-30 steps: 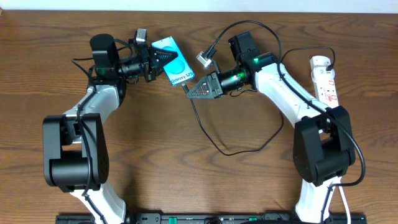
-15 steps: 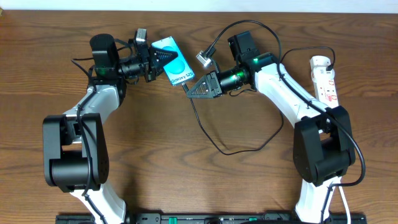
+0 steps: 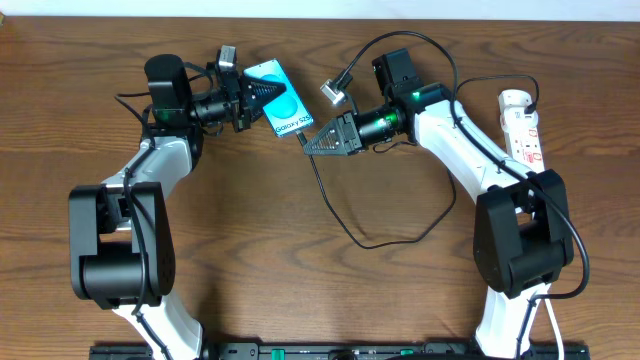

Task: Plug charger to phone and switch on socket
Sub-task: 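Push the USB-C plug upward into the phone's bottom port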

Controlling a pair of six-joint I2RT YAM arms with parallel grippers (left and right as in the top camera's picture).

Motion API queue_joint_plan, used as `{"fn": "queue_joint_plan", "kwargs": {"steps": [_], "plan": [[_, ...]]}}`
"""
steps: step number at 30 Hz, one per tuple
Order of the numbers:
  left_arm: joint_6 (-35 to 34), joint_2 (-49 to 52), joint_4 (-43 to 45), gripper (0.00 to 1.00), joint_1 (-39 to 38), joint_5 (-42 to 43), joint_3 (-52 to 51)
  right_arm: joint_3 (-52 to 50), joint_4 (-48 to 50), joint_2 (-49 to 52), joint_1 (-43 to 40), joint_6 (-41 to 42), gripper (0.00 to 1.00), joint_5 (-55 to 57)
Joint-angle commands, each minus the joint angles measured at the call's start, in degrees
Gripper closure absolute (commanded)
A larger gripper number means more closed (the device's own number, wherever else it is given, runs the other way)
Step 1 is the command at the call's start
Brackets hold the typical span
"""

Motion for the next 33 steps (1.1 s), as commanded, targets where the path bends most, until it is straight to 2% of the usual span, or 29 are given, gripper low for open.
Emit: {"fn": "queue_joint_plan", "kwargs": {"steps": [1,33], "plan": [[2.1,-1.1,0.5,0.93,-0.2,1.6,0.3,0.1,0.0,-0.1,-0.2,0.6,0.99,-2.9],[3.3,-1.1,0.5,0.93,-0.2,1.6,0.3,0.1,-2.0,-0.1,0.7,0.7,0.99,0.2]]}}
